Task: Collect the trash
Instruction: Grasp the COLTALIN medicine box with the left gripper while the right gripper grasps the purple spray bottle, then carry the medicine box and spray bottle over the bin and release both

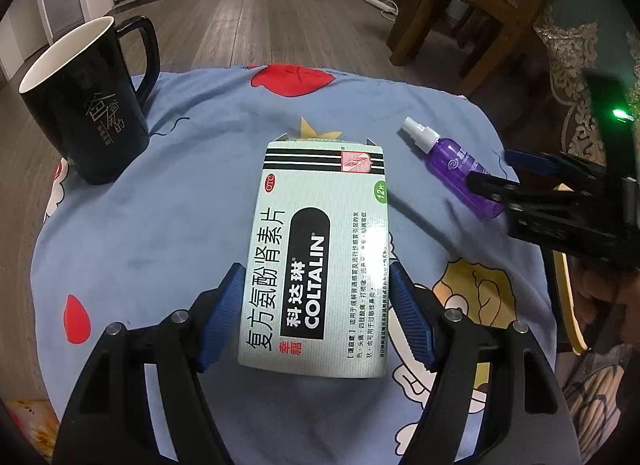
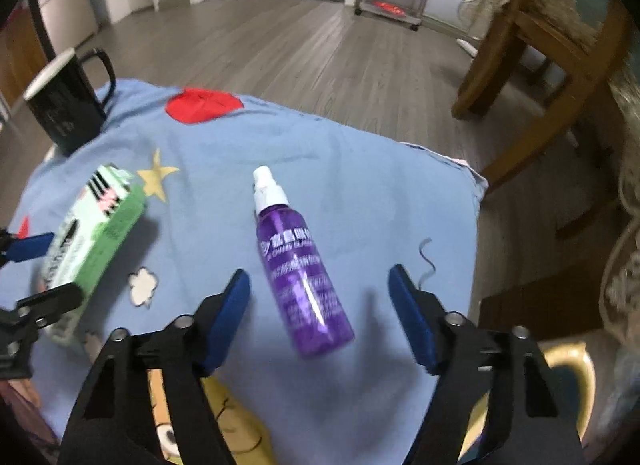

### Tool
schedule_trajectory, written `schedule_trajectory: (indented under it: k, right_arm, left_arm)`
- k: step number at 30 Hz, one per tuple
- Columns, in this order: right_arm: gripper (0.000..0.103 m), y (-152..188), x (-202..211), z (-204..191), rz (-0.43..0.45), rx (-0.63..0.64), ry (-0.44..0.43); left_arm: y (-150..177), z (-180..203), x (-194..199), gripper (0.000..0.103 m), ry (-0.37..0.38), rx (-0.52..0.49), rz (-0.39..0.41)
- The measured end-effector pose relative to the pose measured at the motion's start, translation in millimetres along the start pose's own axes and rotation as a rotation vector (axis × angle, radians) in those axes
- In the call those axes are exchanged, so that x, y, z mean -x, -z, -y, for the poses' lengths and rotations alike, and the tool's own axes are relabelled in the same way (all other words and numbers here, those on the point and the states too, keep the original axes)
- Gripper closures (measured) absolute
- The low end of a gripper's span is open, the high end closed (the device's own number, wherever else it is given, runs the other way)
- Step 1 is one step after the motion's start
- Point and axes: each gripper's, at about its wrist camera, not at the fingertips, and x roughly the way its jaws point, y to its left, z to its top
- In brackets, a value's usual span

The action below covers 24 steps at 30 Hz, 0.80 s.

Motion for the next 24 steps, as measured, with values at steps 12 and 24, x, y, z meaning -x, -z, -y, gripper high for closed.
schedule_trajectory:
  k: [12,24]
  right_arm:
    - [0.068,13,-10,-1,-0.029,-0.021,-0.088]
    - [0.07,83,80,32,0.147,-0.251,-0.263]
  left_arm:
    - [-1,-1,-1,0.032,0.014,-0.003,0.013]
    - [1,4,6,0.032,0.065,-0.009,0.036]
